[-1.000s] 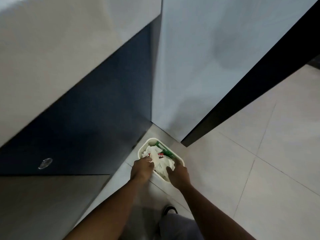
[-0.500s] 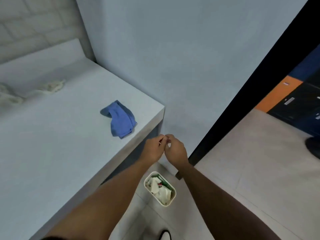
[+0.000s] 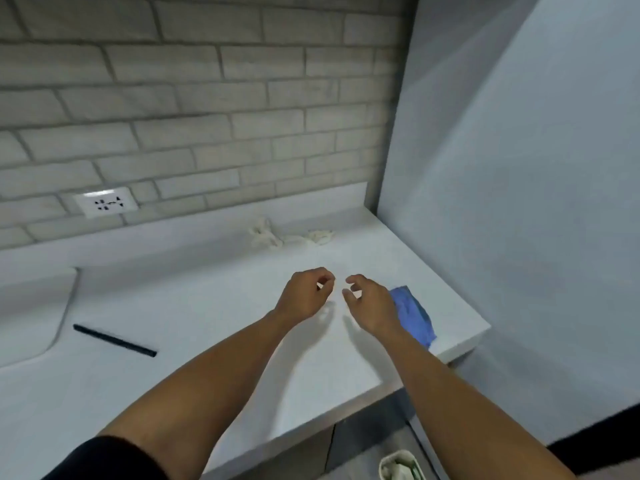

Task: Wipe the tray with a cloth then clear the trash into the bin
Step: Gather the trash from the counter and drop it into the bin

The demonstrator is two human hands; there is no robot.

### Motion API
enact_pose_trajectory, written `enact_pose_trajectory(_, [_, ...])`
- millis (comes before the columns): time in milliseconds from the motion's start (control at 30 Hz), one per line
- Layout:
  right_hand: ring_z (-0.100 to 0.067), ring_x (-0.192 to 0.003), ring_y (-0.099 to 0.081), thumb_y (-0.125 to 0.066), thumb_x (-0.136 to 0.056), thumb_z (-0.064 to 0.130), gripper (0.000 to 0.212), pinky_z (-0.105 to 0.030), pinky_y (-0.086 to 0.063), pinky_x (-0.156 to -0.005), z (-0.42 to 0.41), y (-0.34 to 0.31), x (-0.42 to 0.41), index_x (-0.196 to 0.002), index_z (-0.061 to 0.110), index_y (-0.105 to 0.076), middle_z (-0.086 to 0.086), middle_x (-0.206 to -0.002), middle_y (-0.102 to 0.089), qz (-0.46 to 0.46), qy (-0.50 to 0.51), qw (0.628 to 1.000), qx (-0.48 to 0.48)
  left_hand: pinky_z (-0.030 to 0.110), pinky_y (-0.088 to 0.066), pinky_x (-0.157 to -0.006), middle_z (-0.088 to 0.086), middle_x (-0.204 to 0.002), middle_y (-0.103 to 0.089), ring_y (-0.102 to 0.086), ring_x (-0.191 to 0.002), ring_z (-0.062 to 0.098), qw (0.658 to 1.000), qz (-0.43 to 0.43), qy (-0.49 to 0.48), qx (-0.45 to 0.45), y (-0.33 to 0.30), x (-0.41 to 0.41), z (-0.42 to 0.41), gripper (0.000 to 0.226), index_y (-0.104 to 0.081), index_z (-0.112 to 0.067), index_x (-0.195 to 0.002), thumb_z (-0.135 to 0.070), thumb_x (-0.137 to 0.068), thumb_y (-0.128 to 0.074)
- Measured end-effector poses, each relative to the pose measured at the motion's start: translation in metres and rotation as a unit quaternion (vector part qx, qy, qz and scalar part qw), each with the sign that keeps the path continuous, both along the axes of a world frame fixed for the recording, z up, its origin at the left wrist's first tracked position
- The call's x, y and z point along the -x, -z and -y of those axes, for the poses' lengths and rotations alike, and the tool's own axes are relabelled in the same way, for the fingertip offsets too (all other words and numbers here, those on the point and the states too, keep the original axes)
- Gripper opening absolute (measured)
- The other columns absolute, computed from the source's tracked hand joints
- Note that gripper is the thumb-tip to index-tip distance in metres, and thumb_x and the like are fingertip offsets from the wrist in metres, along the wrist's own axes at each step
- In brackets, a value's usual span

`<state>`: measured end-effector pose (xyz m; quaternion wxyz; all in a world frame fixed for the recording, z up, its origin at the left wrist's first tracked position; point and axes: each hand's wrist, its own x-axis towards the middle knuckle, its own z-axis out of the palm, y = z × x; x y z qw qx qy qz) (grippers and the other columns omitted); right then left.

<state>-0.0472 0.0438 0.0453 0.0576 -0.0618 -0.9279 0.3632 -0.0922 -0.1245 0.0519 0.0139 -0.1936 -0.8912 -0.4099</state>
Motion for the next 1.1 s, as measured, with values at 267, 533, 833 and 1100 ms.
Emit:
enact_pose_trajectory(267, [-0.028,-0.126,-0.049,-0.056,-0.094,0.034,0.054,-0.033,-0.042,-0.102,0.039,0.019,0.126,-0.144,0.023,-0.04,-0.012,-0.143,-0.041,0.08,-0.11,0.988,-0.069,0.026,-0.052,-0.084,-0.007,-0.102,-0.073,-0.068,-0.086,0.009,0.986,0.017,-0.143,0.084,0.026,0.075,0.087,0.017,-0.072,-0.019,-0.103,-0.021,-0.093,-0.059])
enact_pose_trajectory(533, [-0.039,-0.133,-0.035,-0.053,-0.095,0.037,0.065,-0.042,-0.041,-0.103,0.029,0.029,0.228,-0.152,0.028,-0.023,-0.014,-0.157,-0.015,0.132,-0.121,0.975,-0.134,0.02,-0.045,-0.077,-0.008,-0.099,-0.069,-0.065,-0.091,0.007,0.966,0.054,-0.222,0.118,0.05,0.122,0.094,0.019,-0.071,-0.027,-0.104,-0.029,-0.093,-0.056])
enact_pose_trajectory(833, [-0.037,-0.14,-0.025,-0.049,-0.096,0.038,0.06,-0.046,-0.04,-0.105,0.045,0.052,0.292,-0.15,0.035,-0.023,-0.011,-0.16,-0.01,0.11,-0.16,0.963,-0.187,0.023,-0.049,-0.085,-0.008,-0.111,-0.065,-0.064,-0.099,0.011,0.962,0.07,-0.216,0.153,0.066,0.183,0.08,0.023,-0.07,-0.034,-0.108,-0.03,-0.092,-0.055])
enact_pose_trajectory(1100, [-0.031,-0.135,-0.038,-0.041,-0.098,0.016,0.048,-0.037,-0.038,-0.108,0.046,0.069,0.315,-0.145,0.025,-0.04,-0.011,-0.148,-0.038,0.092,-0.206,0.931,-0.287,0.047,-0.049,-0.098,0.002,-0.167,0.001,-0.036,-0.136,0.035,0.925,0.106,-0.152,0.333,0.072,0.236,0.058,0.066,-0.02,-0.027,-0.157,-0.025,-0.097,-0.049])
